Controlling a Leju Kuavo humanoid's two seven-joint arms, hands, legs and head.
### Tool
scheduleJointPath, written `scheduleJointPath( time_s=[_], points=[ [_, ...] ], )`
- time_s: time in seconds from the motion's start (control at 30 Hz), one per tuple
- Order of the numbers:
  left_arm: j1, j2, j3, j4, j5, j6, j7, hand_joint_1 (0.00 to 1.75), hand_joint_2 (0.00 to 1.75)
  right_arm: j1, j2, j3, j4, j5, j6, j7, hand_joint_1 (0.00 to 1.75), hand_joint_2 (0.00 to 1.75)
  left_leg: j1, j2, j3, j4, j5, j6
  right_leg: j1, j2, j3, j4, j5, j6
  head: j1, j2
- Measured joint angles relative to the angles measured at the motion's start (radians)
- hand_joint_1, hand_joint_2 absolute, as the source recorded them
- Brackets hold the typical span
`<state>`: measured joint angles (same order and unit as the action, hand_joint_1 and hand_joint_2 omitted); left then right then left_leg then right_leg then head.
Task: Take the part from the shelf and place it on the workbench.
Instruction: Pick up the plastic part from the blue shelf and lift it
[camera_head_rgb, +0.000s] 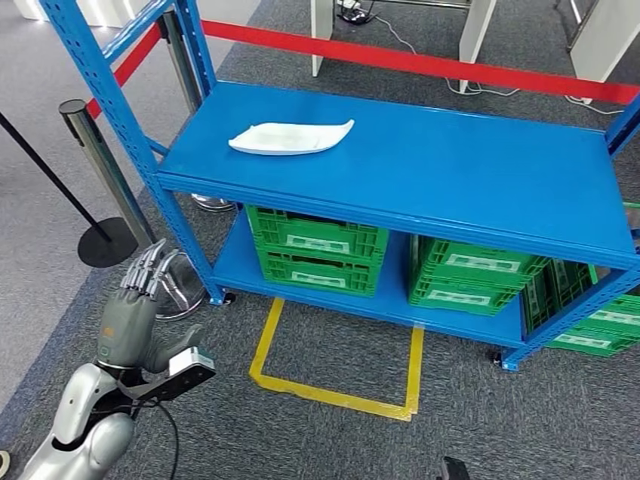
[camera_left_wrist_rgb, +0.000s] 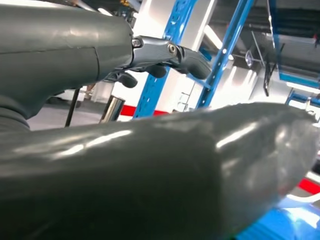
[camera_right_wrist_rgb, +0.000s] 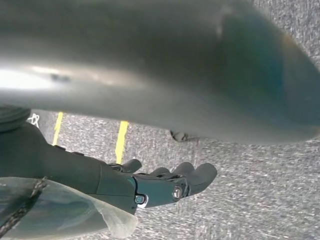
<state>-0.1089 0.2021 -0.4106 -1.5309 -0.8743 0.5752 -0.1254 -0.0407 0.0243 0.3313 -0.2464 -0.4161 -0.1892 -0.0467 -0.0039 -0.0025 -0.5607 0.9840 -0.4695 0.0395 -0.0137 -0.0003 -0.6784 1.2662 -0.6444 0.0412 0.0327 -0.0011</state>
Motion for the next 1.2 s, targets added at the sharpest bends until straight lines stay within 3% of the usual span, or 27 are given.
scheduleJointPath(
  time_s=[0.03,0.07,0.13,0.2,0.5,0.6,0.63,0.67,0.73,0.77,0.8,0.9,0.97,1.0,1.1,1.13,1.17,1.2],
  points=[
    [0.003,0.000,0.000,0.000,-0.003,0.000,0.002,0.00,0.00,0.001,0.000,0.000,0.000,0.004,0.000,0.002,0.00,0.00,0.001,-0.001,0.004,0.002,-0.005,-0.002,-0.001,0.000,-0.013,0.006,0.017,0.003,0.000,0.000],
    [0.008,0.000,0.000,-0.001,-0.008,0.001,0.005,0.00,0.00,0.002,-0.001,0.000,0.000,0.011,0.000,0.006,0.00,0.00,0.002,-0.003,0.009,0.004,-0.011,-0.006,-0.002,-0.001,-0.005,-0.027,0.054,0.006,0.000,0.000],
    [0.028,0.001,0.002,-0.011,-0.026,0.004,0.018,0.00,0.00,0.002,-0.004,0.005,0.000,0.032,0.004,0.014,0.00,0.00,0.003,-0.004,0.019,0.014,-0.027,-0.018,-0.005,0.001,0.040,-0.143,0.129,0.009,0.001,0.000],
    [0.048,0.002,0.006,-0.025,-0.041,0.009,0.030,0.00,0.00,-0.001,-0.005,0.011,0.000,0.050,0.008,0.022,0.00,0.00,0.000,-0.003,0.021,0.022,-0.038,-0.027,-0.005,0.003,0.074,-0.203,0.151,0.009,0.002,0.000],
    [0.062,0.004,0.011,-0.039,-0.052,0.011,0.039,0.00,0.00,-0.003,-0.004,0.018,0.000,0.063,0.012,0.028,0.00,0.00,-0.003,-0.003,0.017,0.034,-0.042,-0.031,-0.006,0.006,0.084,-0.220,0.144,0.003,0.004,0.000],
    [0.110,0.006,0.023,-0.087,-0.078,0.014,0.054,0.00,0.00,-0.004,-0.005,0.034,0.000,0.086,0.011,0.033,0.00,0.00,-0.002,-0.002,0.010,0.046,-0.050,-0.037,-0.007,0.008,0.085,-0.224,0.135,-0.016,-0.001,0.000],
    [0.143,0.008,0.033,-0.122,-0.090,0.013,0.061,0.00,0.00,-0.004,-0.005,0.046,0.000,0.095,0.010,0.033,0.00,0.00,0.000,-0.001,-0.029,0.125,-0.083,-0.044,-0.008,0.006,0.089,-0.222,0.130,-0.027,-0.004,0.000],
    [0.172,0.010,0.043,-0.155,-0.099,0.010,0.066,0.00,0.00,-0.004,-0.005,0.056,-0.001,0.103,0.009,0.029,0.00,0.00,0.002,-0.001,-0.053,0.169,-0.089,-0.046,-0.008,0.004,0.098,-0.223,0.124,-0.034,-0.006,0.000],
    [0.209,0.012,0.059,-0.202,-0.110,0.005,0.072,0.00,0.00,-0.005,-0.005,0.071,-0.001,0.110,0.009,0.022,0.00,0.00,0.003,0.000,-0.075,0.194,-0.067,-0.041,-0.006,0.002,0.117,-0.225,0.112,-0.045,-0.008,0.000],
    [0.212,0.013,0.062,-0.210,-0.111,0.004,0.071,0.00,0.00,-0.006,-0.005,0.073,-0.002,0.112,0.009,0.019,0.00,0.00,0.000,0.000,-0.045,0.122,-0.026,-0.032,-0.004,0.003,0.122,-0.226,0.109,-0.043,-0.008,0.000],
    [0.212,0.013,0.064,-0.215,-0.111,0.004,0.071,0.00,0.00,-0.006,-0.004,0.074,-0.002,0.112,0.009,0.019,0.00,0.00,-0.003,0.000,-0.028,0.083,-0.014,-0.027,-0.003,0.002,0.122,-0.226,0.108,-0.040,-0.008,0.000],
    [0.216,0.015,0.068,-0.226,-0.112,0.003,0.071,0.00,0.00,-0.006,-0.004,0.076,-0.004,0.113,0.009,0.019,0.00,0.00,-0.005,-0.001,-0.018,0.048,-0.019,-0.019,-0.001,-0.002,0.119,-0.233,0.110,-0.025,-0.007,0.000],
    [0.220,0.015,0.069,-0.231,-0.113,0.003,0.071,0.00,0.00,-0.007,-0.004,0.076,-0.005,0.113,0.009,0.018,0.00,0.00,0.000,0.000,-0.011,0.030,-0.014,-0.015,0.001,-0.003,0.110,-0.217,0.094,-0.016,-0.006,0.000],
    [0.221,0.015,0.069,-0.233,-0.113,0.003,0.071,0.00,0.00,-0.008,-0.004,0.076,-0.006,0.113,0.009,0.018,0.00,0.00,0.003,0.001,-0.007,0.022,-0.011,-0.013,0.002,-0.002,0.093,-0.181,0.072,-0.012,-0.005,0.000],
    [0.224,0.015,0.069,-0.235,-0.114,0.001,0.071,0.00,0.00,-0.006,-0.004,0.077,-0.006,0.113,0.009,0.018,0.00,0.00,0.003,0.001,-0.005,0.021,-0.010,-0.011,0.002,-0.001,0.002,0.003,-0.007,-0.007,-0.005,0.000],
    [0.225,0.015,0.069,-0.235,-0.115,-0.001,0.071,0.00,0.00,-0.004,-0.004,0.077,-0.006,0.114,0.009,0.019,0.00,0.00,0.002,0.001,-0.005,0.021,-0.010,-0.010,0.002,-0.001,-0.017,0.038,-0.011,-0.006,-0.005,0.000],
    [0.226,0.015,0.069,-0.235,-0.117,-0.005,0.071,0.00,0.00,-0.002,-0.004,0.077,-0.008,0.114,0.009,0.022,0.00,0.00,0.001,0.000,-0.004,0.021,-0.011,-0.010,0.002,-0.001,-0.019,0.033,0.006,-0.006,-0.005,0.000],
    [0.226,0.015,0.069,-0.235,-0.118,-0.011,0.071,0.00,0.00,0.001,-0.005,0.077,-0.015,0.116,0.007,0.028,0.00,0.00,0.001,-0.001,-0.002,0.022,-0.012,-0.011,0.002,-0.001,-0.003,-0.008,0.040,-0.007,-0.005,0.000]
  ],
)
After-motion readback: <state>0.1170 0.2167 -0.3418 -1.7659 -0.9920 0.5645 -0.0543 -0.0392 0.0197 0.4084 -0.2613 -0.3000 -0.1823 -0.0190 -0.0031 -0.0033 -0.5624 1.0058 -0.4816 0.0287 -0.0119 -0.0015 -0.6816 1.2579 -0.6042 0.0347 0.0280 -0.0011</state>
